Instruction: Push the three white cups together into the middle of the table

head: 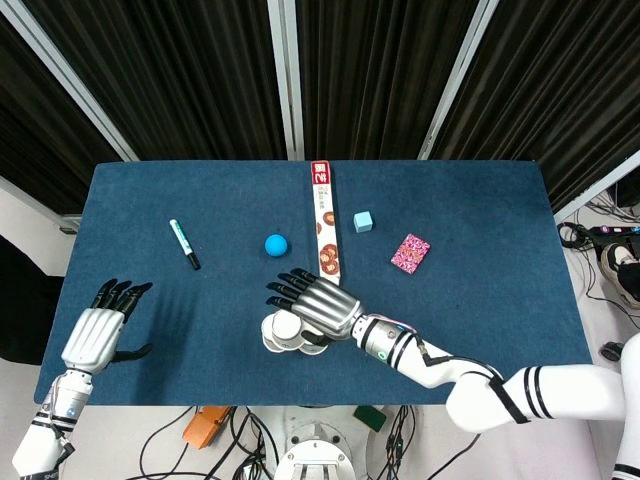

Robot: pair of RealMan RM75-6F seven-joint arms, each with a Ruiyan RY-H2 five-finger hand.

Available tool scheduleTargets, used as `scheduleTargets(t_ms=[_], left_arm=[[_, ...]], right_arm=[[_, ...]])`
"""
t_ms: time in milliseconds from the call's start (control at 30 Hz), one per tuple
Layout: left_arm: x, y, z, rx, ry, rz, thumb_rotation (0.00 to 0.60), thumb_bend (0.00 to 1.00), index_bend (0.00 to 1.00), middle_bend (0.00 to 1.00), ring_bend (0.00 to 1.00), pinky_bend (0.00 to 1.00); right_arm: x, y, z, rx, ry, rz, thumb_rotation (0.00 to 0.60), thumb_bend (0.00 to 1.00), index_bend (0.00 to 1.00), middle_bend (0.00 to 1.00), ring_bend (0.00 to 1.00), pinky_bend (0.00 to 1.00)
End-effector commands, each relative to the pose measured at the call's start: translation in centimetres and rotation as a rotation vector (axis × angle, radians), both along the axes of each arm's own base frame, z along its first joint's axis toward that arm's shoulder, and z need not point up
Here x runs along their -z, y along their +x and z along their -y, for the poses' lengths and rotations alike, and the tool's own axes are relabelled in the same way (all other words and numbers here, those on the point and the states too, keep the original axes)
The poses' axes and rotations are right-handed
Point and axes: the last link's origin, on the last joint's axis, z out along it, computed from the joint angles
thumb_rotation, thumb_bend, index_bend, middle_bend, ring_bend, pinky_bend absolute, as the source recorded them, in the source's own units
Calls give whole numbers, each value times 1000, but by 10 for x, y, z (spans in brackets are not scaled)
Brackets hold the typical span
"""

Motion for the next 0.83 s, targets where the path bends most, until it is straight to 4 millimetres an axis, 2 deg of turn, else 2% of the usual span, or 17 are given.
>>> scheduleTargets(t_ms=[33,133,233,300,467,600,700,833], left_arm=[[-4,0,-1,0,10,-4,600,161,97,161,87,0],[-12,-3,-3,-3,38,-14,600,161,97,161,88,0],[-24,-8,-5,-12,88,-28,600,161,97,161,88,0],[-32,-11,-5,-21,125,-27,600,161,97,161,87,0],[-50,-22,1,-45,178,-39,600,161,97,161,86,0],[-58,-30,11,-69,197,-49,600,161,97,160,87,0],[-62,-34,20,-89,213,-55,600,161,97,161,87,0],[-65,-38,30,-118,228,-39,600,161,97,161,87,0]], right_arm=[[-19,-11,2,27,-50,28,600,535,167,125,43,121],[-47,-40,7,68,-166,28,600,535,139,125,43,121],[-80,-84,6,135,-318,18,600,510,93,125,43,119],[-100,-121,-4,207,-402,25,600,459,50,124,35,108],[-144,-210,-43,388,-584,67,600,382,0,57,0,46],[-162,-264,-82,523,-652,116,600,379,0,38,0,36],[-167,-291,-105,599,-658,139,600,379,0,37,0,29],[-171,-305,-116,624,-655,166,600,379,0,37,0,27]])
